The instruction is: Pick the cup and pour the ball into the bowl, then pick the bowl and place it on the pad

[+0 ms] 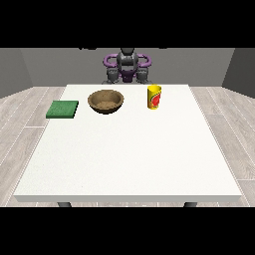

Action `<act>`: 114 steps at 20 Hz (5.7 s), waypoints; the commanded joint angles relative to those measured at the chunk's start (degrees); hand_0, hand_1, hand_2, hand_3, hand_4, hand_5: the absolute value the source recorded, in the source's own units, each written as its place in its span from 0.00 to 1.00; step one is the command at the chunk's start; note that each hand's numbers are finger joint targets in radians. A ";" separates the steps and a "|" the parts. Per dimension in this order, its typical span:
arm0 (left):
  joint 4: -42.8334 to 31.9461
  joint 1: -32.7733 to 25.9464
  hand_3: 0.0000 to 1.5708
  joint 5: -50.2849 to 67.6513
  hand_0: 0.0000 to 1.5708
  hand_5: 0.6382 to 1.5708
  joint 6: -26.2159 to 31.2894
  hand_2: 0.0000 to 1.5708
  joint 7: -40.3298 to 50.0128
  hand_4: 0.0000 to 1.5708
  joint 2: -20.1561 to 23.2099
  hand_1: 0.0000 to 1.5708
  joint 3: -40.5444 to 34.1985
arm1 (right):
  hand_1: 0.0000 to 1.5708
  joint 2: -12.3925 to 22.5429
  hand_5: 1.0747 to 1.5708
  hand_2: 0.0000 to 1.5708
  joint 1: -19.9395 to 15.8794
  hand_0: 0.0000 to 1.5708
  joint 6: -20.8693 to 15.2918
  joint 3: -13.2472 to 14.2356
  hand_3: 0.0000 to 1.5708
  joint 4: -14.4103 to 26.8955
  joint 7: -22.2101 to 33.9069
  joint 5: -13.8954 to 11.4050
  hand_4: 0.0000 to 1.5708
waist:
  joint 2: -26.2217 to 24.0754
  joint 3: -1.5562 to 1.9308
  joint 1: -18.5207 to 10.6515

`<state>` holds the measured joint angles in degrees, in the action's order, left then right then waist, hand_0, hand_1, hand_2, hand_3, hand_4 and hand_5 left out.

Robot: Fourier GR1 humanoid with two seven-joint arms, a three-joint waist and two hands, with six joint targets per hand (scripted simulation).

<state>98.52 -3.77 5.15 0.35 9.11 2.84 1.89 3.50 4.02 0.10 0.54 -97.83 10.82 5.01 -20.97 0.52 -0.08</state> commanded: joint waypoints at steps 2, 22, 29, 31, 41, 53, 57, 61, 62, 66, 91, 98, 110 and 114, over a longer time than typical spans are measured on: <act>6.93 -7.44 0.00 2.14 0.00 0.98 -1.74 0.00 8.00 0.00 -1.71 0.00 1.52 | 0.00 -1.82 1.00 0.00 9.14 0.00 0.71 -2.12 0.00 -8.31 7.32 3.97 0.33 | -6.60 -0.51 1.46; -4.20 1.71 0.00 -6.11 0.00 0.92 -7.09 0.00 -23.59 0.00 -2.83 0.00 3.92 | 0.00 1.99 1.00 0.00 4.31 0.00 12.75 7.39 0.00 -1.59 -19.21 8.95 0.22 | 23.68 -0.51 3.66; -14.34 10.53 0.00 -7.72 0.00 0.91 -10.48 0.00 -29.97 0.00 -2.35 0.00 0.35 | 0.00 6.35 1.00 0.00 0.13 0.00 17.83 12.69 0.00 6.29 -24.00 11.60 0.17 | 27.25 -0.51 4.91; -19.11 8.77 0.00 -5.87 0.00 0.90 -7.08 0.00 -33.83 0.00 -0.59 0.00 -1.20 | 0.00 6.26 1.00 0.00 1.41 0.00 18.33 12.88 0.00 8.19 -25.34 10.24 0.16 | 25.81 -0.52 3.92; -39.10 21.25 0.00 -6.46 0.00 0.88 -10.60 0.00 -44.24 0.00 -0.49 0.00 -7.81 | 0.00 8.81 1.00 0.00 -5.32 0.00 20.64 15.03 0.00 12.83 -28.40 10.73 0.16 | 30.68 -0.53 6.48; -54.08 25.09 1.00 -12.19 0.83 0.98 -20.96 1.00 -54.17 0.74 0.10 0.83 -9.57 | 0.00 15.39 1.00 0.00 -5.71 0.00 29.54 21.32 0.00 19.06 -30.60 16.79 0.14 | 33.53 -0.52 9.16; -57.07 25.36 1.00 -14.06 0.83 0.98 -25.17 1.00 -53.10 0.77 1.01 0.83 -8.68 | 0.00 16.89 1.00 0.00 -3.65 0.00 31.41 22.49 0.00 19.81 -28.64 18.24 0.22 | 30.28 -0.52 9.68; -55.16 26.71 1.00 -23.25 0.84 0.99 -32.94 1.00 -41.51 0.77 1.62 0.84 -2.40 | 0.00 17.71 1.00 0.00 -4.08 0.00 29.65 21.77 0.00 21.27 -21.76 19.08 0.25 | 21.46 -0.44 8.69; -55.14 29.01 1.00 -26.27 0.85 0.99 -34.88 1.00 -37.32 0.77 2.03 0.85 -0.51 | 0.00 18.38 1.00 0.00 -4.98 0.00 29.22 21.53 0.00 21.76 -20.73 18.63 0.27 | 20.03 -0.38 8.78; -58.18 36.84 1.00 -36.48 0.85 0.98 -39.17 1.00 -24.99 0.77 1.93 0.85 5.43 | 0.00 18.64 1.00 0.00 -9.90 0.00 25.67 20.58 0.00 22.34 -16.22 18.30 0.35 | 18.99 -0.36 7.95; -61.21 51.76 0.82 -79.67 0.26 0.99 -16.99 0.96 27.43 0.45 -2.82 0.26 36.80 | 0.00 17.02 0.98 0.00 -13.37 0.00 24.96 18.89 0.00 33.45 -17.89 14.24 0.43 | 13.41 -0.49 6.38; -55.04 57.67 0.96 -80.44 0.00 1.00 -3.28 0.79 29.95 0.57 -2.84 0.00 41.04 | 0.00 17.38 0.99 0.00 -17.88 0.00 25.47 18.57 0.00 34.88 -18.41 14.39 0.44 | 17.89 -0.49 9.23; -38.68 41.82 0.63 -56.04 0.70 1.00 -30.29 0.83 13.54 0.81 -1.24 0.70 20.48 | 0.00 12.32 1.00 0.00 -15.69 0.00 18.46 18.43 0.00 33.07 -17.32 13.64 0.46 | 22.60 -0.95 -0.56; -26.36 42.96 0.00 -35.58 0.00 0.98 -31.83 0.00 9.70 0.45 -2.76 0.00 11.15 | 0.00 12.28 1.00 0.00 -15.76 0.00 18.53 18.54 0.00 33.69 -17.38 13.70 0.44 | 24.48 -1.59 -0.94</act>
<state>63.67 39.42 -44.95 -28.51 22.79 1.23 20.47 16.60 -11.41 19.29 19.10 -64.37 -6.56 18.55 0.93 -0.77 -0.18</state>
